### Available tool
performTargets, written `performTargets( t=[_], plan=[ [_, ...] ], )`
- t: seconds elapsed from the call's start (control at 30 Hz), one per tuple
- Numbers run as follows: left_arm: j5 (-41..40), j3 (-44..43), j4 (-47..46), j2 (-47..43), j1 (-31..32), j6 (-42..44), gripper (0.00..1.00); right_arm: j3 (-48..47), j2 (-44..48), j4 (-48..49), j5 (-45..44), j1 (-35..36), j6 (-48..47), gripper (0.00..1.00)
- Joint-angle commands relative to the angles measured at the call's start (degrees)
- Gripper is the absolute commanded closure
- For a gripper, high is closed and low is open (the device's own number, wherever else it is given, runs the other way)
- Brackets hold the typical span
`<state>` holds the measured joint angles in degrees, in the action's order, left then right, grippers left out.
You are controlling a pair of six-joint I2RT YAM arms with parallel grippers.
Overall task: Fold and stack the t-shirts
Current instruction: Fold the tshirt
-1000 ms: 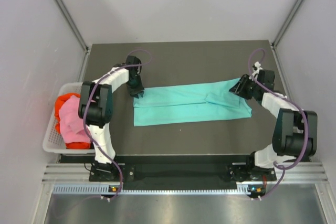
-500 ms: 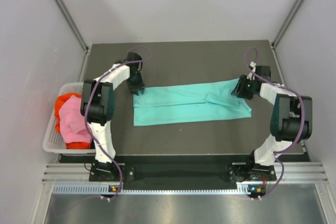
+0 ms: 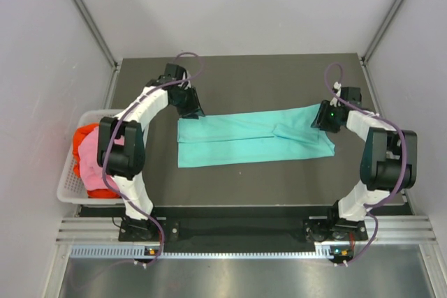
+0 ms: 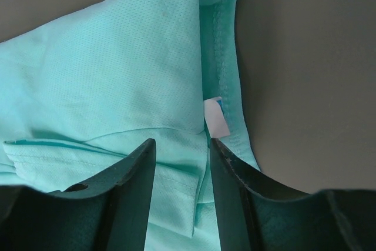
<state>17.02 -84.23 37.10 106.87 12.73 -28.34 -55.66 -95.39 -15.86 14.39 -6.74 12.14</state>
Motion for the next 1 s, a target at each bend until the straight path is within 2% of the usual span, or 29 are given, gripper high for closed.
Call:
performTargets(
  t=[0.0, 0.37, 0.4, 0.43, 0.5, 0.53, 0.57, 0.7, 0.9, 0.97],
  plan=[
    [2.7, 1.8, -1.2, -3.5, 0.0, 0.9, 0.64, -1.4, -0.9, 3.2, 0.3, 0.4, -1.4, 0.58],
    [4.1, 4.3, -0.5, -6.6, 0.1, 3.1, 0.65, -0.9, -1.7, 4.9, 0.5, 0.4, -2.0, 0.69],
    [4.0, 4.9, -0.6, -6.8, 0.0, 3.3, 0.65, -0.8, -1.6, 4.9, 0.0, 0.4, -2.1, 0.72],
    [4.1, 5.1, -0.5, -7.2, 0.1, 3.3, 0.64, -0.8, -1.5, 4.8, -0.1, 0.4, -2.2, 0.81],
    [3.8, 5.5, -0.1, -7.8, 0.0, 3.8, 0.65, -0.6, -1.1, 4.7, -0.3, 0.4, -2.3, 0.89],
    [3.6, 5.6, 0.2, -8.1, 0.0, 4.1, 0.65, -0.6, -0.8, 4.5, -0.3, 0.4, -2.4, 0.97],
    [3.4, 5.6, 0.3, -8.3, 0.1, 4.3, 0.65, -0.6, -0.5, 4.3, -0.3, 0.4, -2.4, 1.0],
    [2.9, 5.9, 0.6, -9.0, 0.0, 4.4, 0.65, -0.5, 2.4, 2.2, -3.1, 1.3, -2.4, 1.0],
    [4.4, 6.5, -0.3, -9.1, 0.1, 3.8, 0.65, 0.3, 6.6, -1.5, -4.4, 2.3, -1.9, 0.91],
    [5.0, 6.7, -0.4, -9.1, 0.1, 3.8, 0.65, 0.9, 8.0, -1.9, -4.8, 2.6, -1.9, 0.91]
  ],
)
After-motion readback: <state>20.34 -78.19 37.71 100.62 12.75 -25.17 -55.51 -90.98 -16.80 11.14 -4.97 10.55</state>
